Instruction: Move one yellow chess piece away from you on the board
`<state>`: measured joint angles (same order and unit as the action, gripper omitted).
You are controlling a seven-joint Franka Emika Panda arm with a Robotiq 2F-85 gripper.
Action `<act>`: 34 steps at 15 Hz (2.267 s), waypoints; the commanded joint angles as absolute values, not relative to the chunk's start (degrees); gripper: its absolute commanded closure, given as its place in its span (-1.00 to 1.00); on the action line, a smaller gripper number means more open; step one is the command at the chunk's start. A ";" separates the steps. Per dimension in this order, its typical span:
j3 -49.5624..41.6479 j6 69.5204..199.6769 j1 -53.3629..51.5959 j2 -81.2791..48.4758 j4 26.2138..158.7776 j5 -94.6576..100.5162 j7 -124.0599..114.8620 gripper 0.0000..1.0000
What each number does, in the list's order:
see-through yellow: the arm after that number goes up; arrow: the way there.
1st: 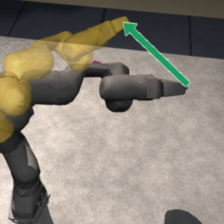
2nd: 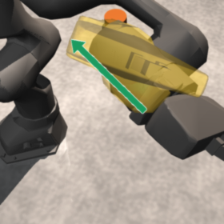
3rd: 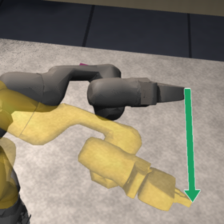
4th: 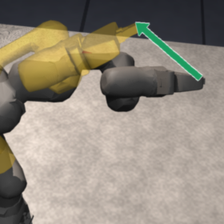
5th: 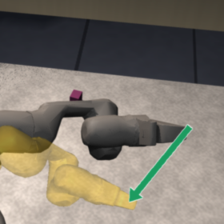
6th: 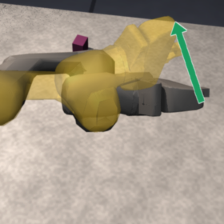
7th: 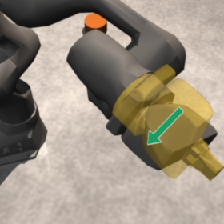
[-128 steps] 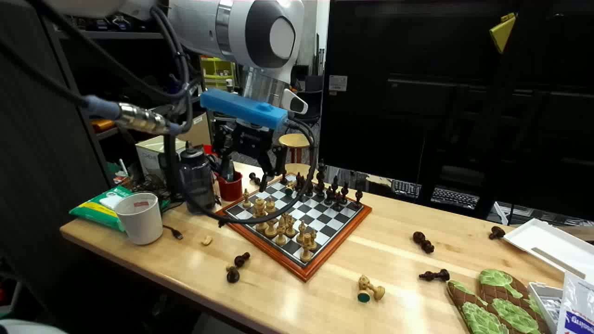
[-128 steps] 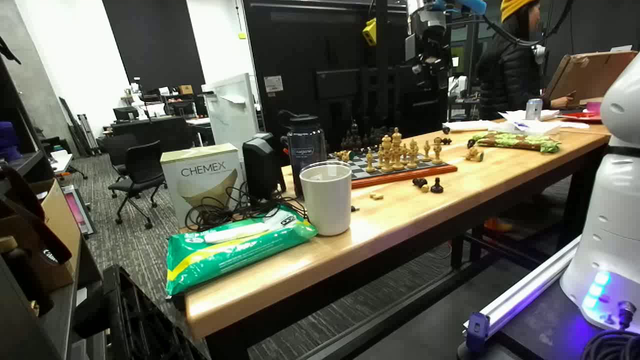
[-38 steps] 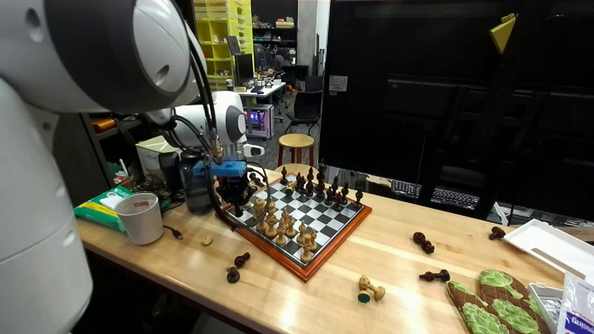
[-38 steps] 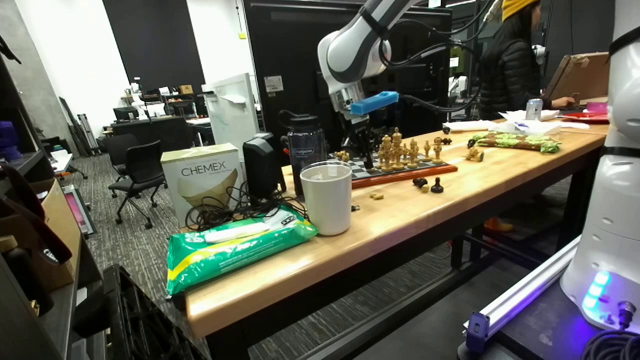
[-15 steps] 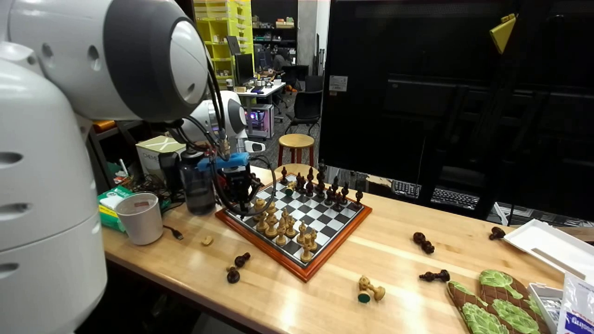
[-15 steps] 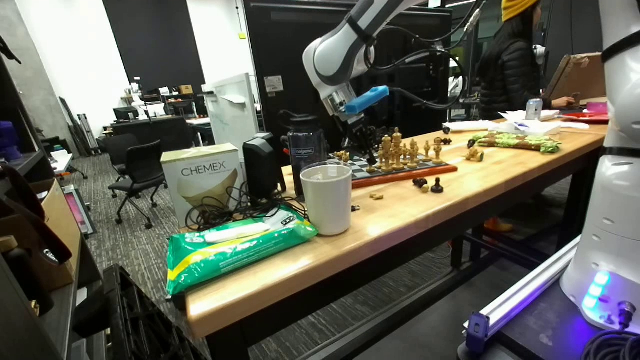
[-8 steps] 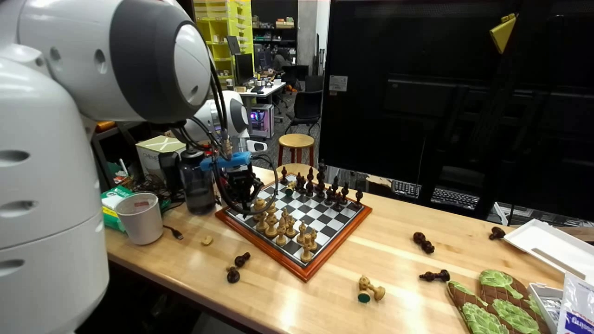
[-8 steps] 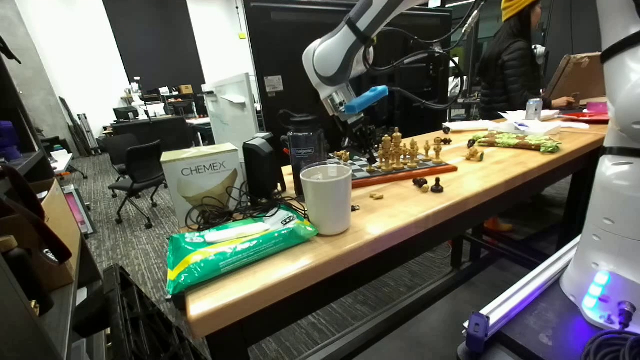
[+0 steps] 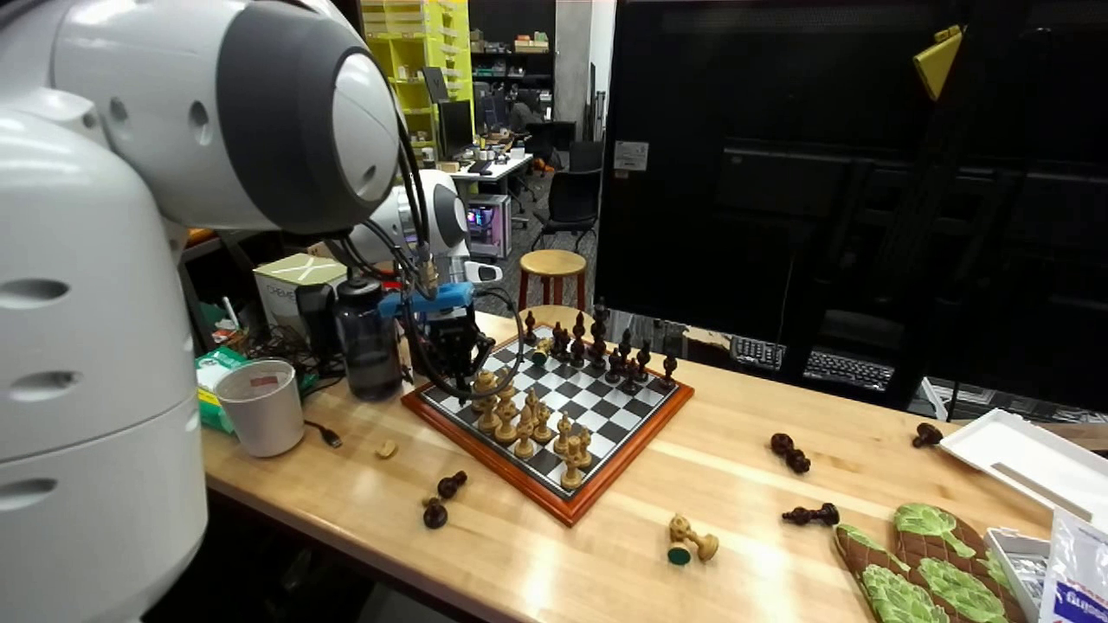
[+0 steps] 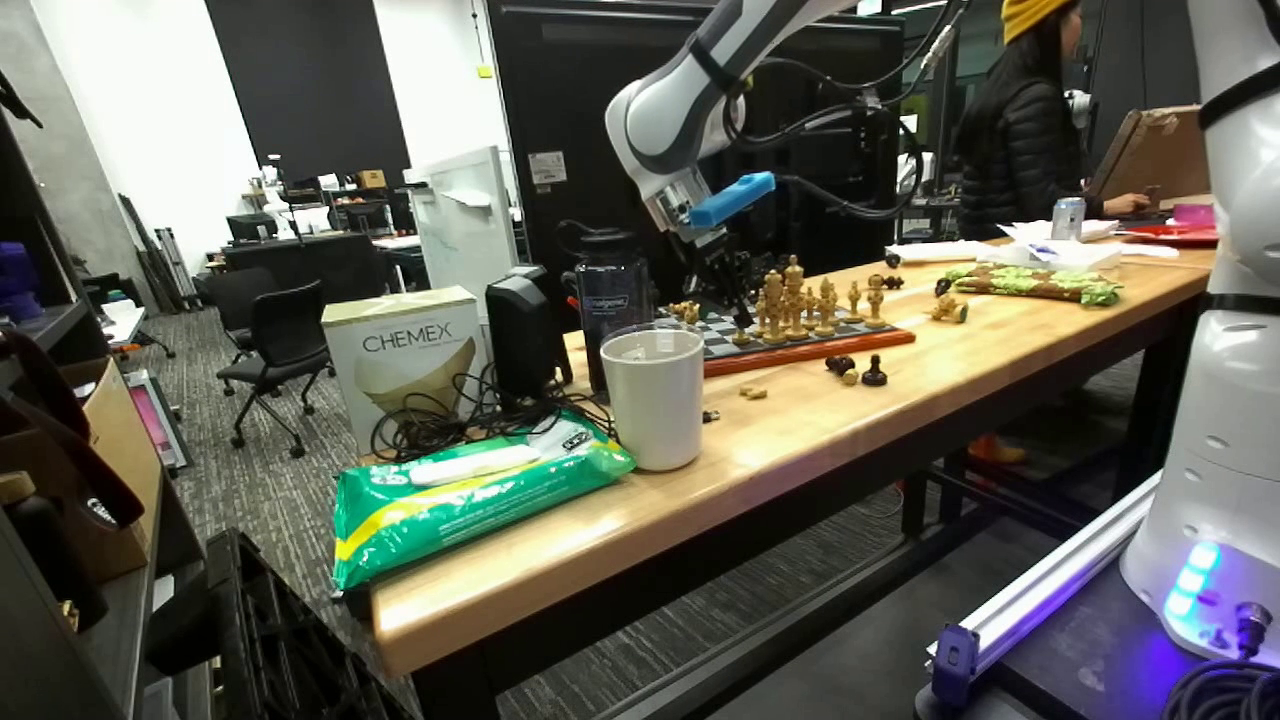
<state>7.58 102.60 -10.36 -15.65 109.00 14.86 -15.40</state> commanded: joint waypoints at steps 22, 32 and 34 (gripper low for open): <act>6.54 99.51 -11.12 -17.33 105.94 17.78 -13.52 1.00; 6.18 98.94 -11.10 -17.79 104.68 17.88 -13.40 1.00; 6.14 98.82 -11.09 -17.92 104.41 17.85 -13.38 1.00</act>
